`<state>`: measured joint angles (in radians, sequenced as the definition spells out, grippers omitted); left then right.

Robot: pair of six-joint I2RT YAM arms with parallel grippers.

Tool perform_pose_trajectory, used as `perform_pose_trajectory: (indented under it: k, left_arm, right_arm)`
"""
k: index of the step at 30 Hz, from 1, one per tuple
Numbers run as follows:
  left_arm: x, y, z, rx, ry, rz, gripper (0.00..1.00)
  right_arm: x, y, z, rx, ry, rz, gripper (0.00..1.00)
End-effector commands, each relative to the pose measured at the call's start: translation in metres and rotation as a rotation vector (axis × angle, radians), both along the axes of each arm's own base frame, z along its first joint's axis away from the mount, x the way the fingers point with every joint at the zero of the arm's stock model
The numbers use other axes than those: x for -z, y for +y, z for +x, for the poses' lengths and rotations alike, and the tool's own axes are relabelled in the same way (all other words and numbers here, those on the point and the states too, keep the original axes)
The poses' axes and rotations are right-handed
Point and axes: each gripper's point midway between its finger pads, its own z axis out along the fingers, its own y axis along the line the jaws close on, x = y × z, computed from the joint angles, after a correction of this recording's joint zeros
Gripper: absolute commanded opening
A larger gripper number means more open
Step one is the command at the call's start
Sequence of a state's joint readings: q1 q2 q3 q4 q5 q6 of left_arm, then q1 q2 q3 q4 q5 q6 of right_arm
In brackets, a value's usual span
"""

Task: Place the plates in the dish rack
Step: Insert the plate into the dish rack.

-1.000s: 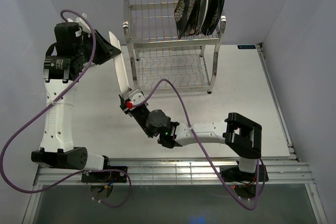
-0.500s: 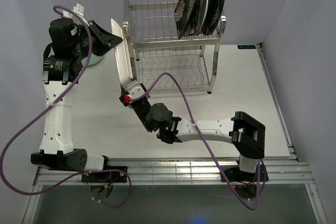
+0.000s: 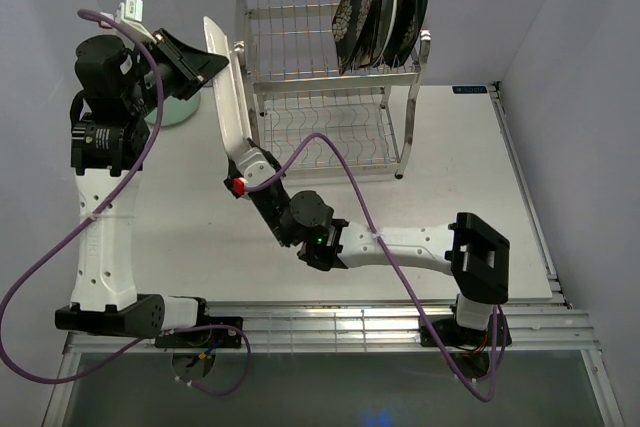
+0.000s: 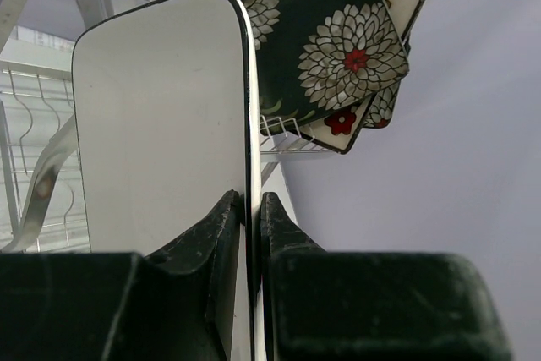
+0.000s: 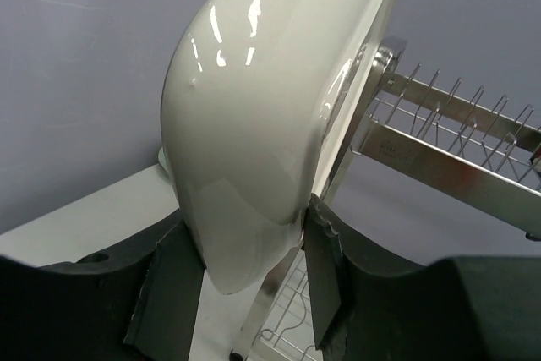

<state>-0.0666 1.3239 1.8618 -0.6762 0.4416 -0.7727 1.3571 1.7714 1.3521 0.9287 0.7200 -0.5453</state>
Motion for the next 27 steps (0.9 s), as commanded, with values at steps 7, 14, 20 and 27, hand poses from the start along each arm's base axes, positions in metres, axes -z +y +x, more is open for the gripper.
perform_pose_trajectory:
  k: [7, 14, 20, 27]
  left_arm:
    - [-0.067, -0.028, -0.058, 0.202, -0.206, -0.095, 0.00]
    - [-0.076, -0.036, -0.052, 0.257, -0.232, -0.120, 0.00]
    - [-0.072, -0.042, -0.027, 0.288, -0.223, -0.144, 0.00]
    - [-0.075, -0.048, 0.000, 0.317, -0.225, -0.168, 0.00]
  right_arm:
    - [-0.136, -0.036, -0.040, -0.123, -0.207, 0.283, 0.17]
    - [-0.157, -0.048, -0.039, -0.082, -0.240, 0.296, 0.17]
    - [-0.171, -0.059, -0.033, -0.045, -0.258, 0.293, 0.17]
    - [-0.181, -0.075, -0.014, -0.003, -0.266, 0.300, 0.17]
